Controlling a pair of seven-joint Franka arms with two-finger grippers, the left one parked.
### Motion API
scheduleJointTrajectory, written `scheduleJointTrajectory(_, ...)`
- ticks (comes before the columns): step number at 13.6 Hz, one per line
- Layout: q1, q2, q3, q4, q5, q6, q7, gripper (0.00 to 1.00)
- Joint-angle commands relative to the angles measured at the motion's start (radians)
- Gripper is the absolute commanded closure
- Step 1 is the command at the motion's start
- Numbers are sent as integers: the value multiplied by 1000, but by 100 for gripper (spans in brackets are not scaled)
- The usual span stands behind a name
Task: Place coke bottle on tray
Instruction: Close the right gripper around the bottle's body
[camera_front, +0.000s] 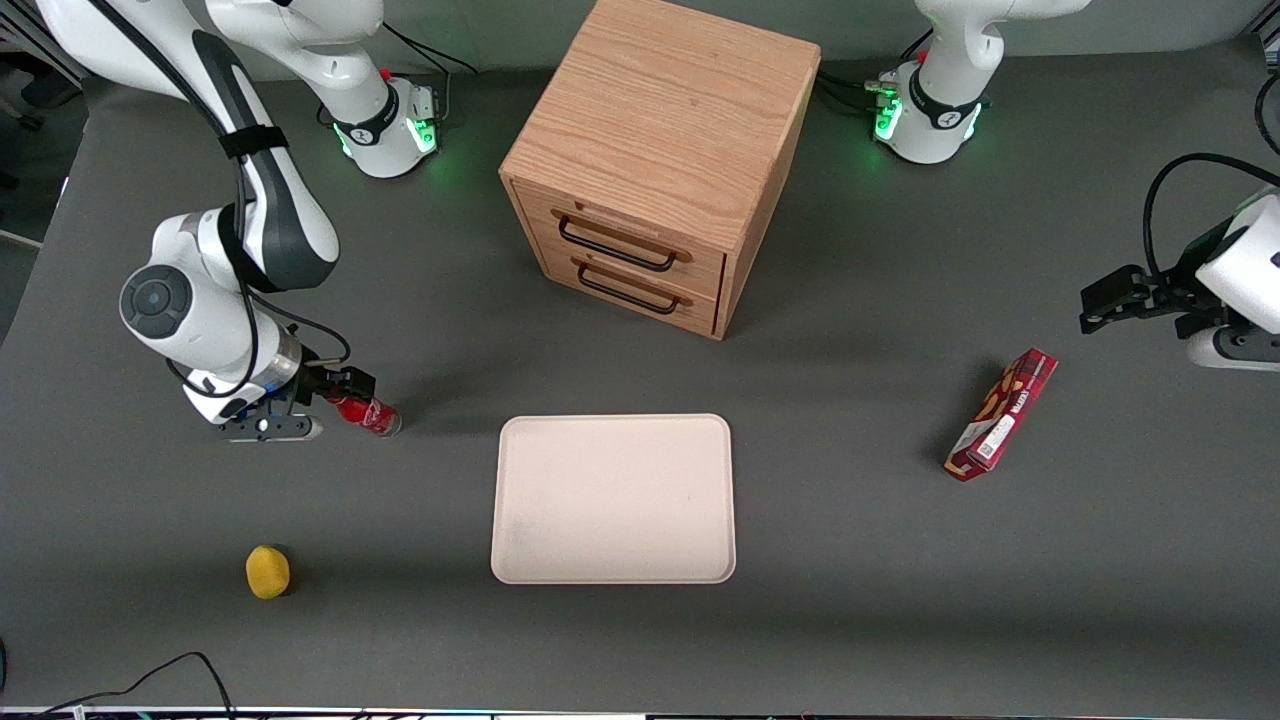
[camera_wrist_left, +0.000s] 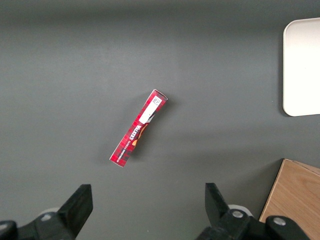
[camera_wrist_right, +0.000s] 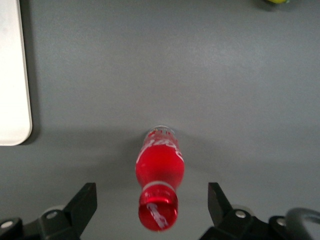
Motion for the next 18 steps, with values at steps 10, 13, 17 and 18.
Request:
scheduleJointTrajectory(10, -13, -73, 2, -79, -14, 30, -21, 100)
scheduleJointTrajectory(13, -13, -73, 2, -79, -14, 30, -19, 100)
scheduleJointTrajectory(17, -13, -74, 2, -76, -14, 30, -19, 100)
scheduleJointTrajectory(18, -13, -77, 2, -73, -14, 27, -19, 100)
